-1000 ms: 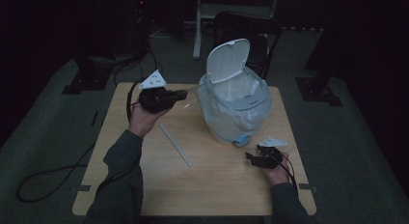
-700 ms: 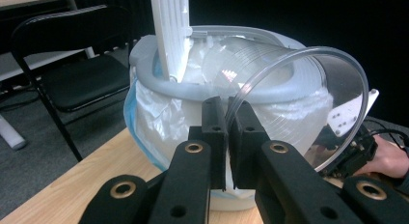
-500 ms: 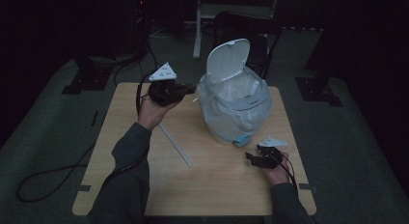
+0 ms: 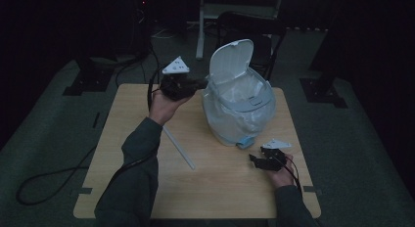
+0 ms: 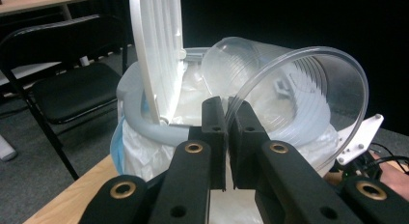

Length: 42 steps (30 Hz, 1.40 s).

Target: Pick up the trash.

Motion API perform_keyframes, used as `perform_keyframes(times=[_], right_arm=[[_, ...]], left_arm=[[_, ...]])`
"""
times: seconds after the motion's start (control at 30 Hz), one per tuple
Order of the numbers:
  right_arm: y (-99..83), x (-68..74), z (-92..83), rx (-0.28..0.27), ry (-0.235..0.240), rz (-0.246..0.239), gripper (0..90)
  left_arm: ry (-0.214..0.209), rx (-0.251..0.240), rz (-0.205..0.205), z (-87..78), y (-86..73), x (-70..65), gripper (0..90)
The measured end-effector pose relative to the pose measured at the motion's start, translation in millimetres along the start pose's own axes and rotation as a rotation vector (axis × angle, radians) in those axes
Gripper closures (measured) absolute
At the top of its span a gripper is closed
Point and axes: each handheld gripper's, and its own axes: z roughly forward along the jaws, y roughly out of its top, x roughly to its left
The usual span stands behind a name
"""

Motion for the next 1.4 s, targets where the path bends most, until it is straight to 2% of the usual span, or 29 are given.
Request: perform_keyframes(times=[0.37,0.63,1.0,1.2,1.4], right_arm=[[0.0,0.0,0.0,0.001,0.001,-0.001,33.7],[0.0,0.0,0.0,0.001,0.001,-0.001,33.7],[0.0,0.0,0.0,0.001,0.001,-0.001,33.6],[0.0,0.1,0.0,0.001,0.002,-0.001,33.4],[0.1,0.0,0.0,0.001,0.002,-0.001,33.4]], left_arm=[[0.013,0.005,0.011,21.1,20.2,-4.1,87.3],[0.025,0.013,0.023,35.3,27.6,-10.6,87.3],[0.058,0.032,0.001,51.1,33.6,-10.3,87.3],[0.050,0.036,-0.014,55.6,31.0,-8.3,87.2],[0.037,0.017,-0.035,54.9,30.2,-5.2,87.2]])
